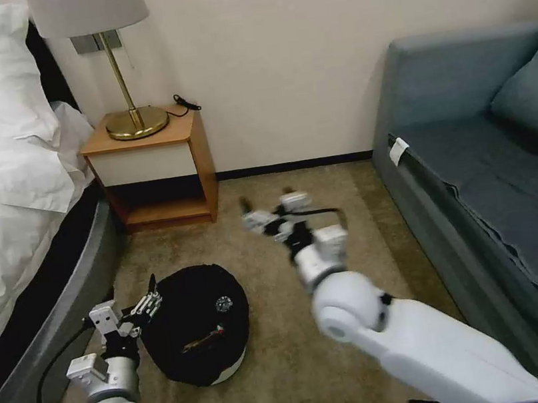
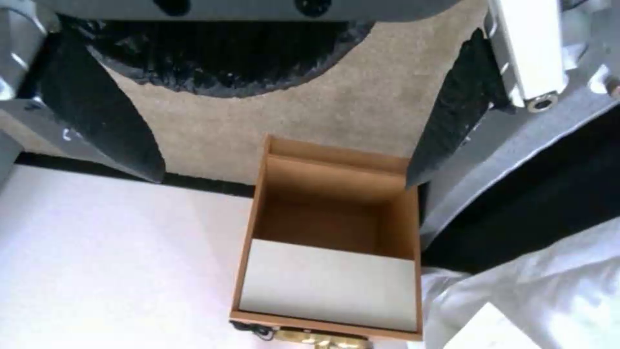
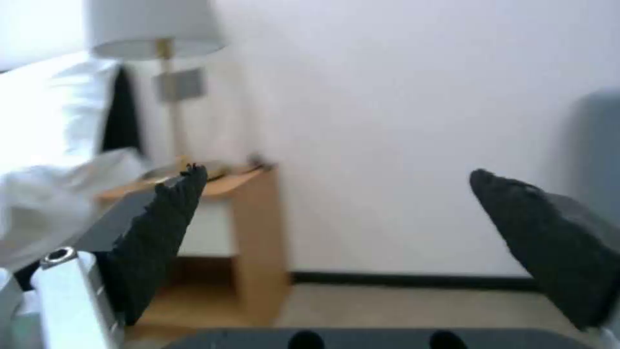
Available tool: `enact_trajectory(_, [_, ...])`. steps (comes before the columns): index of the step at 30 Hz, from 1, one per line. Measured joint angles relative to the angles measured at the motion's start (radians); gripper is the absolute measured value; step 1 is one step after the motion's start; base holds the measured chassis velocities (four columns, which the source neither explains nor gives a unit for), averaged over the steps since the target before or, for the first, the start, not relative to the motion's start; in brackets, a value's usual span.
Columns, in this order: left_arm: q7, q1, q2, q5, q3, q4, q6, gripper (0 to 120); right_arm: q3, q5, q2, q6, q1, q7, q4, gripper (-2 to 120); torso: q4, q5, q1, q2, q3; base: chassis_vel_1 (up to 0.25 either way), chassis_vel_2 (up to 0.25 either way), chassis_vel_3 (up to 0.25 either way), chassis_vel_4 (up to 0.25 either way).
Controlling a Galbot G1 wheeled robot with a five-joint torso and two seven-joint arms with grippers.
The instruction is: Pick up the trash bin, then pick up the garbage on the floor and place it into the trash bin.
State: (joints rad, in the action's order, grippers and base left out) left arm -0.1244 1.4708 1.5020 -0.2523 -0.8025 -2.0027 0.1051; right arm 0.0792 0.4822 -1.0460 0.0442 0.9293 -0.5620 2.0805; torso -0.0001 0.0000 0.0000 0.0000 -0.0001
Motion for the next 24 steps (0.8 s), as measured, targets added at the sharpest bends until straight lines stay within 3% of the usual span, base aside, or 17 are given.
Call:
enact_trajectory(2, [0.000,0.014,-0.004,0.006,0.012,-0.012,-0.003,100,-0.144,-0.097,0.009,-0.021,0.161,0.038,0.081,100,-0.0001,0.0002,0.000,0.000,0.000,0.000,0.000,0.000,0.000])
enact_trajectory(3, [0.000,0.014,-0.004,0.006,0.012,-0.012,-0.003,100,-0.144,-0.097,0.009,-0.021,0.161,0.038,0.081,100,-0.0001,0.0002,0.000,0.000,0.000,0.000,0.000,0.000,0.000])
enact_trajectory(5, [0.000,0.026,-0.006,0.012,0.020,-0.022,-0.010,100,-0.229,-0.210,-0.010,-0.048,0.299,0.067,0.129,100,-0.0003,0.0001,0.000,0.000,0.000,0.000,0.000,0.000,0.000])
enact_trajectory(7, [-0.004,0.042,-0.008,0.020,0.030,-0.037,-0.018,100,-0.302,-0.346,-0.073,-0.083,0.446,0.092,0.170,100,-0.0003,0.0002,0.000,0.000,0.000,0.000,0.000,0.000,0.000])
enact_trajectory(8, [-0.004,0.042,-0.008,0.020,0.030,-0.037,-0.018,100,-0.302,-0.346,-0.073,-0.083,0.446,0.092,0.170,100,-0.0003,0.0002,0.000,0.000,0.000,0.000,0.000,0.000,0.000])
enact_trajectory(12, [-0.014,0.070,-0.015,0.040,0.042,-0.049,-0.049,100,-0.325,-0.534,-0.237,-0.160,0.646,0.093,0.189,100,0.0000,-0.0002,0.000,0.000,0.000,0.000,0.000,0.000,0.000])
enact_trajectory(16, [-0.016,0.086,-0.018,0.048,0.047,-0.056,-0.069,100,-0.305,-0.639,-0.303,-0.202,0.724,0.087,0.171,100,0.0000,-0.0002,0.000,0.000,0.000,0.000,0.000,0.000,0.000])
enact_trajectory(24, [-0.015,0.110,-0.024,0.063,0.053,-0.061,-0.117,100,-0.262,-0.737,-0.380,-0.221,0.761,0.076,0.126,100,0.0002,-0.0002,0.000,0.000,0.000,0.000,0.000,0.000,0.000])
